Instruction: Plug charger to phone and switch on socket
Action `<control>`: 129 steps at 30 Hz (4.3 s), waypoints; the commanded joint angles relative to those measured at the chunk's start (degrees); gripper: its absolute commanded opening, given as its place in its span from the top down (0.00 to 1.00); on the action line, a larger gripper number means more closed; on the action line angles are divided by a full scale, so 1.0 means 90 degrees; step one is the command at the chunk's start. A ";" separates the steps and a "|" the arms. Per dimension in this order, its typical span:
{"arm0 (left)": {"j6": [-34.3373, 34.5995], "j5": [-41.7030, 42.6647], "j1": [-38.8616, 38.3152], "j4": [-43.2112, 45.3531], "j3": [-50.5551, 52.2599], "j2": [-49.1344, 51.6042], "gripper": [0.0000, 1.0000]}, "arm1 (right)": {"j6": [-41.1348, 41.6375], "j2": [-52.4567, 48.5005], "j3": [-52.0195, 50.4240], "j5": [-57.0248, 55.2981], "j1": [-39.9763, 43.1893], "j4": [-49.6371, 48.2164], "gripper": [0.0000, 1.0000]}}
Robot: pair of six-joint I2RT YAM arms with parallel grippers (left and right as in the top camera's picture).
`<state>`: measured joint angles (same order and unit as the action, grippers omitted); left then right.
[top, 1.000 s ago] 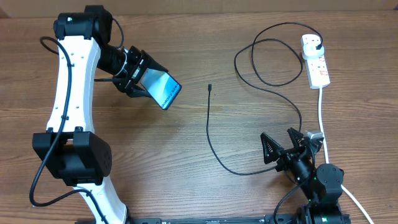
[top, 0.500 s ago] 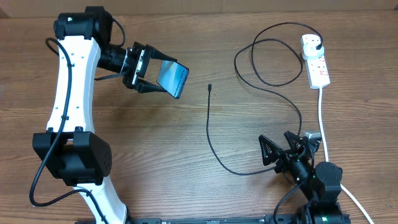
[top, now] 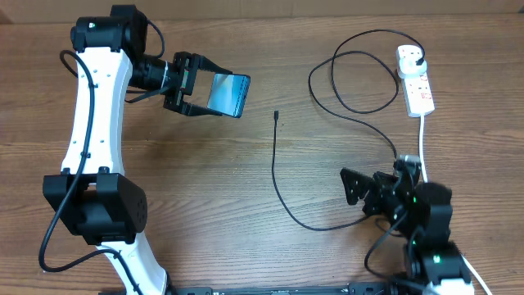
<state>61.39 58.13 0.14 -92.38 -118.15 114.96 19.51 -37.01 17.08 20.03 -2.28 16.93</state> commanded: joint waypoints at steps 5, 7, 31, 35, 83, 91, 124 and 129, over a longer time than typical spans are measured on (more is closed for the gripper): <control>0.0787 0.0313 0.0070 0.0597 -0.0136 -0.0058 0.96 | -0.0049 -0.1889 0.1455 -0.0024 -0.0036 0.0661 0.00; 0.0957 0.0325 0.0070 0.0763 -0.0136 -0.0010 0.96 | -0.0044 -0.2334 0.1831 -0.0015 -0.0036 0.0903 0.00; -0.0396 0.1018 0.0066 0.0316 -0.0134 0.0381 0.96 | 0.0194 -0.3266 0.2324 0.1219 -0.0036 0.0937 0.00; -0.0461 -0.0002 0.0066 0.0313 -0.0134 0.0381 0.96 | 0.0194 -0.3266 0.2324 0.1219 -0.0036 0.0891 0.00; 0.1491 -0.5088 -0.1666 0.0185 -0.0100 0.0729 0.96 | 0.4306 -0.4505 0.2324 0.0206 -0.2596 -0.3660 0.34; 0.1498 -0.5073 -0.1984 0.0389 -0.0095 0.0835 0.96 | 0.4818 -0.4840 0.2324 0.0238 -0.2786 -0.3682 0.40; 0.1775 -0.5168 -0.2783 0.0624 -0.0090 0.0840 0.96 | 0.4996 -0.5404 0.2327 -0.0153 -0.3322 -0.4143 0.60; 0.1775 -0.5192 -0.2939 0.0624 -0.0090 0.0840 0.96 | 0.4996 -0.5404 0.2327 -0.0165 -0.3322 -0.4194 0.66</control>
<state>76.38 11.73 -25.41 -86.56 -118.15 122.45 64.95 -85.58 36.64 19.29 -31.92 -20.10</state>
